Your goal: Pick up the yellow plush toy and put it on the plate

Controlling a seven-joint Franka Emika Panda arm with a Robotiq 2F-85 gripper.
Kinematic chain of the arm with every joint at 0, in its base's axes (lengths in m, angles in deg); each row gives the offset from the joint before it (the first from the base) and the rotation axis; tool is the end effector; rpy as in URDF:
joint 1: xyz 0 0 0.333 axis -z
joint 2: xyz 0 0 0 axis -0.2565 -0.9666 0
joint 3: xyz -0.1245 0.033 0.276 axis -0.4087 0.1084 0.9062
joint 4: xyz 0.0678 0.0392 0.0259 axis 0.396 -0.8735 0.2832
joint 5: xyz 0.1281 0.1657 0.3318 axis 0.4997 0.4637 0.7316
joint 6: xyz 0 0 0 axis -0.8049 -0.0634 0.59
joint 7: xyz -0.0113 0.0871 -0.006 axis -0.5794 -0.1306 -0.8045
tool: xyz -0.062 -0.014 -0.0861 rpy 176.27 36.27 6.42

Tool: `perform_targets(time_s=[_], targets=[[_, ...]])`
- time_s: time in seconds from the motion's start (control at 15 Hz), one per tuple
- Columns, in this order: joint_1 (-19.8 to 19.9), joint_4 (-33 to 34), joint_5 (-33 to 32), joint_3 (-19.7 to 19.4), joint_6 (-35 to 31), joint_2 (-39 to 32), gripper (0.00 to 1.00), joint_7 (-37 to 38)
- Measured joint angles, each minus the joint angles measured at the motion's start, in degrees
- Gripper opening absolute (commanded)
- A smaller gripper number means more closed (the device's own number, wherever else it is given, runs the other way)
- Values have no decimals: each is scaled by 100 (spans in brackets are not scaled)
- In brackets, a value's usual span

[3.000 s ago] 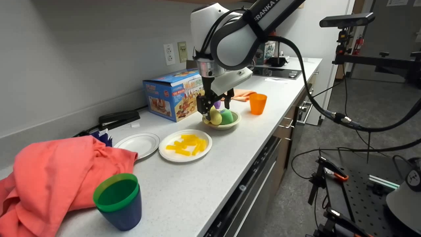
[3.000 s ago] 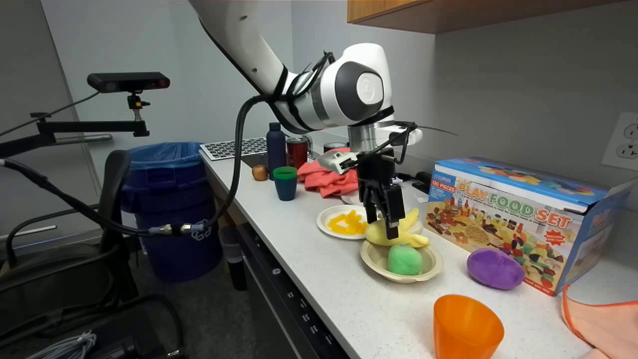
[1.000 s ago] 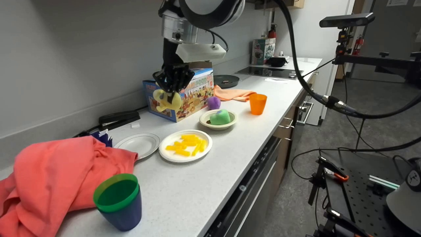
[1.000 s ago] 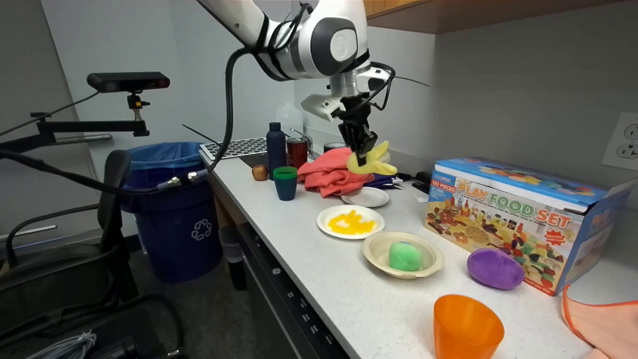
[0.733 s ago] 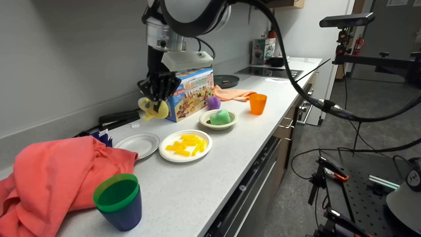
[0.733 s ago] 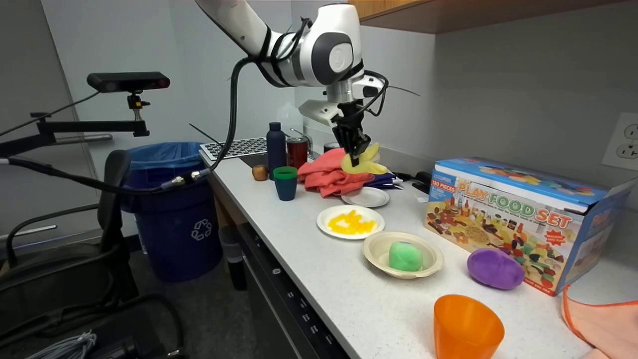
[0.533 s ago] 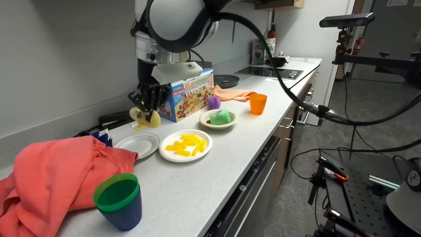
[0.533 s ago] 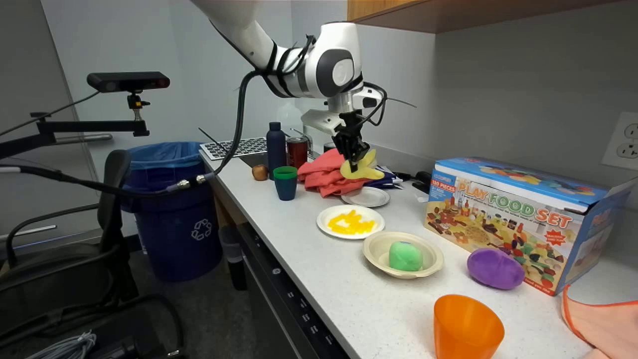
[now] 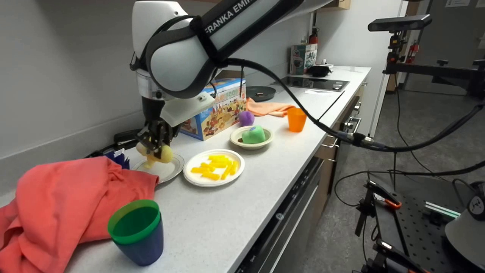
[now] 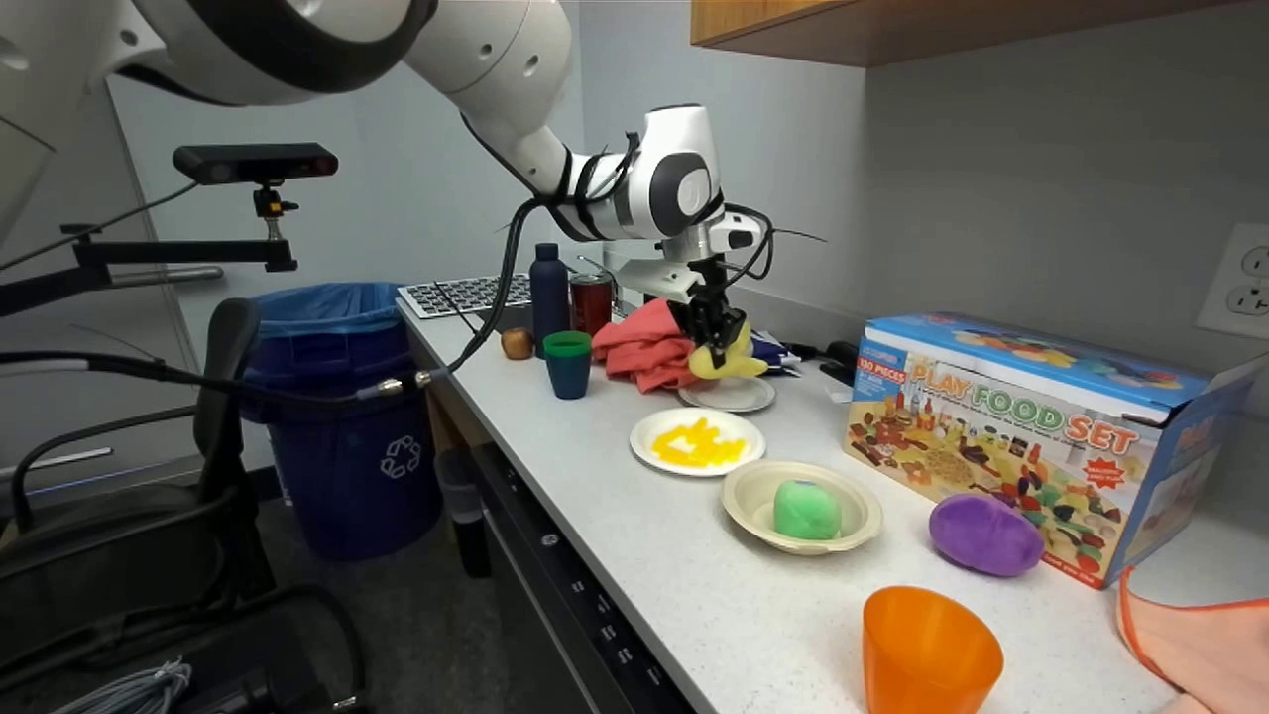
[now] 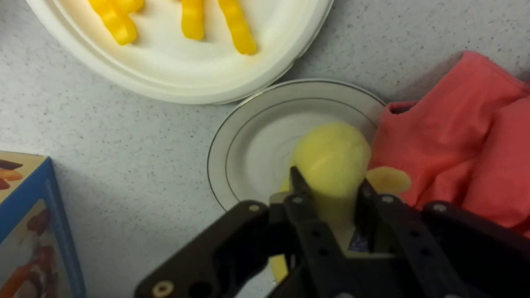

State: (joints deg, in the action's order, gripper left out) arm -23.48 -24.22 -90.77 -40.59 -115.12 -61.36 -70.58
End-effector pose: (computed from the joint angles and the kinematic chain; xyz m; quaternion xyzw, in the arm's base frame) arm 0.7232 0.1234 0.3295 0.9897 -0.0374 0.1382 0.0032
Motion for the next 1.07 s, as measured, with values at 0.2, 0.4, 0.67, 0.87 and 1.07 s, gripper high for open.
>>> perform_targets(time_s=[0.2, 0.4, 0.67, 0.87, 1.07], targets=[[-28, 230, 4, 0, 5, -185, 84, -29], [-28, 294, 81, 14, 35, -183, 100, -94], [-22, 235, 437, 132, 1039, 137, 100, -201], [-24, -9, 562, 242, 1804, 619, 100, -203], [-45, -403, 575, 351, 2276, 1136, 100, -210]])
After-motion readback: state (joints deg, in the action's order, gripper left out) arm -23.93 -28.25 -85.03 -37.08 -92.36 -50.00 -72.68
